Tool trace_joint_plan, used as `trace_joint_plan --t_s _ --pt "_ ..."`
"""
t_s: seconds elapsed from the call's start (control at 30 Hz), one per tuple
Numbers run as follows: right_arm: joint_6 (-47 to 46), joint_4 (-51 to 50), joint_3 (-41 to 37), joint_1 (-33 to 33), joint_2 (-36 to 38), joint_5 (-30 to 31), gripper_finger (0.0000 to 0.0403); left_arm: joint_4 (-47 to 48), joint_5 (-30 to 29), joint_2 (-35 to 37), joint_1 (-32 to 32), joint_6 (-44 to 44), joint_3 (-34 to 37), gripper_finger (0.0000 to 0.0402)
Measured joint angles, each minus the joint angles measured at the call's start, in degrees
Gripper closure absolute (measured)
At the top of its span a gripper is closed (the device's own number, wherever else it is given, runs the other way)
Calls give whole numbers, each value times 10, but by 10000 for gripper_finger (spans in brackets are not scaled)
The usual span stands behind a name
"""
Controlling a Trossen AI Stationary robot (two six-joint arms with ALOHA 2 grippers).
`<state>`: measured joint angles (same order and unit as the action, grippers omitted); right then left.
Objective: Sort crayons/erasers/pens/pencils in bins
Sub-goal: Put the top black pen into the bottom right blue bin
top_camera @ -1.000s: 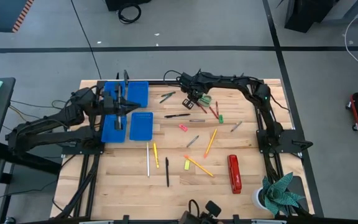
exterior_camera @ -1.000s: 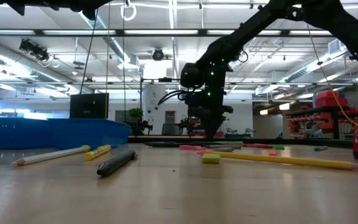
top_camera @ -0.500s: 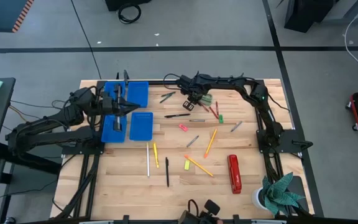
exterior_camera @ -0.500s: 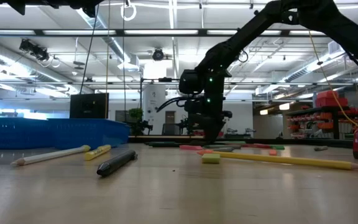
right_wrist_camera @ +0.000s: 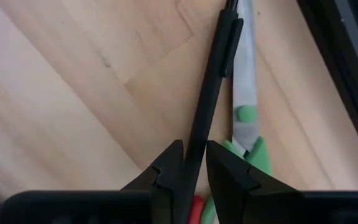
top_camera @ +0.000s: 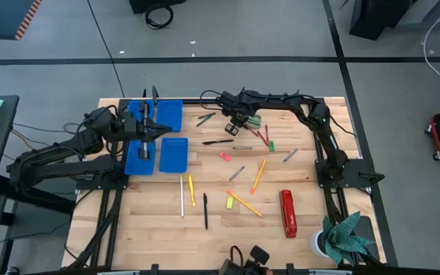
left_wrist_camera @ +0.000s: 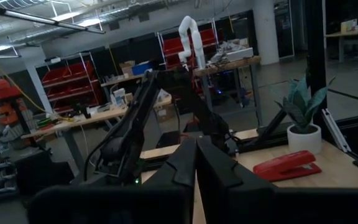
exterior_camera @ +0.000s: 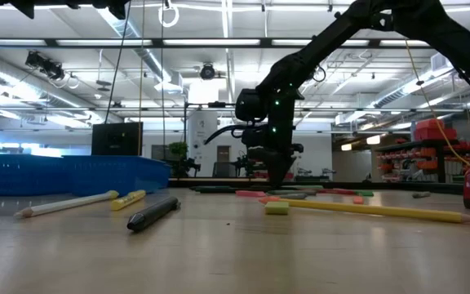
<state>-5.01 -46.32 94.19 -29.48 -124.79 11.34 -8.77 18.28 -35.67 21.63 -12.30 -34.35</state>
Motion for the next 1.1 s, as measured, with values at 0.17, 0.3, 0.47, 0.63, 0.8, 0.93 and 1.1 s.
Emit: trace_joint_plan --t_s 0.17,0.3,0.47,0.63,0.8,0.93,1.1 --pt "-7 0 0 4 0 -3 327 19 0 -4 0 11 0 387" --pt "-11 -1 0 6 0 -7 327 35 0 -4 0 11 0 381" --pt "-11 0 0 6 0 -9 327 37 0 -4 0 11 0 372" --pt "-10 3 -1 6 0 -26 327 38 0 -4 0 11 0 377" --pt "-21 14 -13 4 1 -57 327 36 0 -4 0 -2 0 383" --pt "-23 15 -16 3 1 -58 327 36 0 -4 0 -4 0 381" --pt "-11 16 -16 4 1 -58 337 35 0 -4 0 -11 0 374"
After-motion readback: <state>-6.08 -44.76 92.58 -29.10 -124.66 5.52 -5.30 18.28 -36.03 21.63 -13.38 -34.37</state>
